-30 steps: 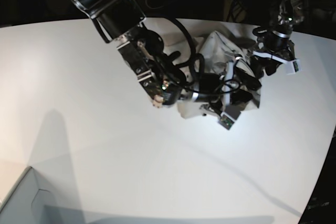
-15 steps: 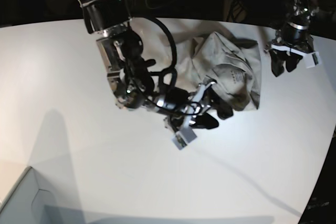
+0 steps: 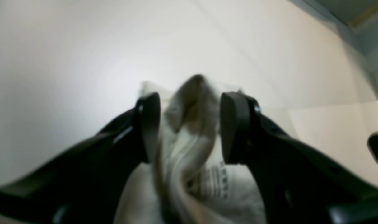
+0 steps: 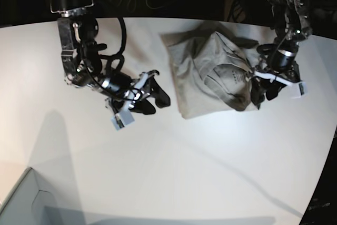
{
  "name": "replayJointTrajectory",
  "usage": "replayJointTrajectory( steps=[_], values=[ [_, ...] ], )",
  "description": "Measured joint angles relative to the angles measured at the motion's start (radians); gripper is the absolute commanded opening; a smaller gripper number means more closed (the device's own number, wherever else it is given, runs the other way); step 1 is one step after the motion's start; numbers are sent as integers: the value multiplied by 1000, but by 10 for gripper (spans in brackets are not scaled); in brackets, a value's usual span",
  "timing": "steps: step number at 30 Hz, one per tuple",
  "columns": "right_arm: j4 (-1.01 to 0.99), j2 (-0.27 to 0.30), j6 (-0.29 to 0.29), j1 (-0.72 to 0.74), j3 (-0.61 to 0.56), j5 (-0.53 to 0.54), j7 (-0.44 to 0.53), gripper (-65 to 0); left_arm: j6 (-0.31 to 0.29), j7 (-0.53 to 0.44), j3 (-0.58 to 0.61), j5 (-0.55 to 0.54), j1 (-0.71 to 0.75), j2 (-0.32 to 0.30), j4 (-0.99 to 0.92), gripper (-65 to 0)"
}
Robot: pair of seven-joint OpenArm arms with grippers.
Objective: Layout the t-shirt on the table in an organized manner, then fold the t-shirt properly
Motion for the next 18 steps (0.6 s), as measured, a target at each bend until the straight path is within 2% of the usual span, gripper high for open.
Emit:
replayJointTrajectory(
  steps=[2, 8, 18],
  values=[
    [21, 8, 0, -22, 5, 0, 0, -324, 5, 36, 1, 1, -27, 2, -22, -345],
    [66, 24, 0, -66, 6, -1, -2, -324, 10, 36, 78, 0, -38, -13, -29, -346],
    [80, 24, 0, -80, 7, -2, 0, -324, 6, 42, 73, 1, 28, -11, 13, -346]
  ],
)
